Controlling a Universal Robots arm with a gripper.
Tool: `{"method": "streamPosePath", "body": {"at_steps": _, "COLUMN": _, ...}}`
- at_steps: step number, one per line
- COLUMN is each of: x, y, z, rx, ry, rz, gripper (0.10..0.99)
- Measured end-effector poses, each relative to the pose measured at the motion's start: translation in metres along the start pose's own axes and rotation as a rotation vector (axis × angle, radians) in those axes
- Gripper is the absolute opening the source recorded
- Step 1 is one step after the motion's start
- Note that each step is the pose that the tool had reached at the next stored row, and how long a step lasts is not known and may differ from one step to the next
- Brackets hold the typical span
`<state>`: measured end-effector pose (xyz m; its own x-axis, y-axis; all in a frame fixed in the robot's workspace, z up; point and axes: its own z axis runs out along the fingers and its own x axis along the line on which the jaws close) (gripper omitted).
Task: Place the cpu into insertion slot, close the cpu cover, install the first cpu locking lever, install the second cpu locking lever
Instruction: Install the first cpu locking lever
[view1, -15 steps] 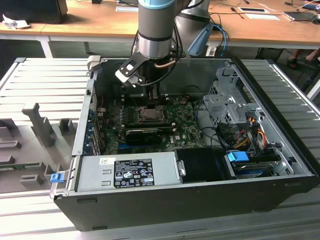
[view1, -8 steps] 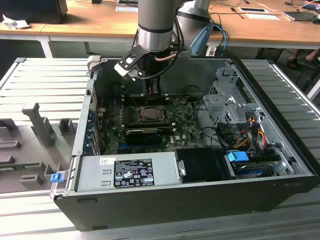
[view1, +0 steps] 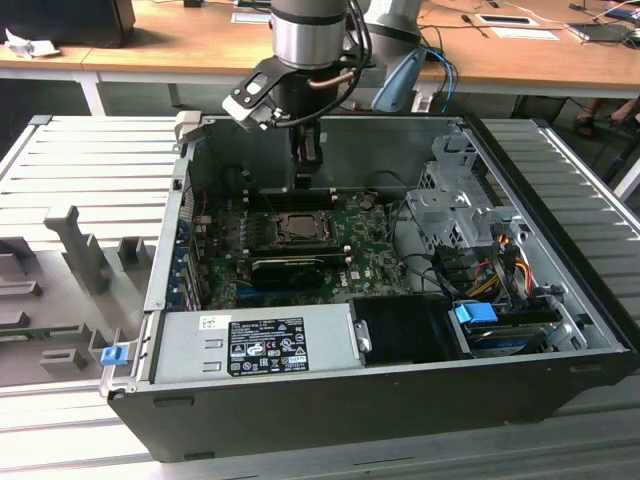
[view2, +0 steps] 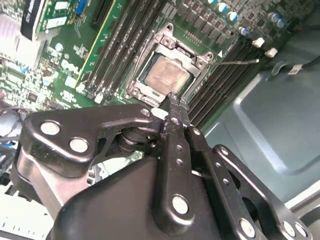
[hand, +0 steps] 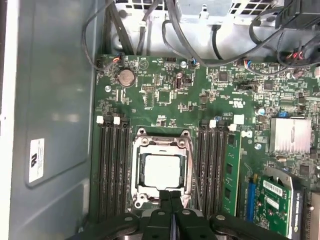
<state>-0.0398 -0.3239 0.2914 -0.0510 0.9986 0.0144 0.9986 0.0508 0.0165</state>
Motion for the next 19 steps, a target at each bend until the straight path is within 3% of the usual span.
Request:
{"method": "streamPosePath", "body": {"at_steps": 5, "x": -0.0001, "y": -0.0001, "z": 0.0014, "rx": 0.003, "ry": 0.0028, "rz": -0.184, "gripper": 0.106}}
{"method": "streamPosePath", "body": {"at_steps": 8, "x": -0.0001, "y": -0.0001, "z": 0.0016, "rx": 0.004, "ry": 0.0040, "rz": -0.247, "gripper": 0.106}}
{"method": "streamPosePath", "body": {"at_steps": 14, "x": -0.0001, "y": -0.0004, "z": 0.0019, "rx": 0.004, "ry": 0.0045, "rz": -0.284, "gripper": 0.106}}
{"method": "streamPosePath", "body": {"at_steps": 19, "x": -0.0001, "y": -0.0005, "z": 0.0020, "rx": 0.005, "ry": 0.0055, "rz": -0.350, "gripper": 0.106}}
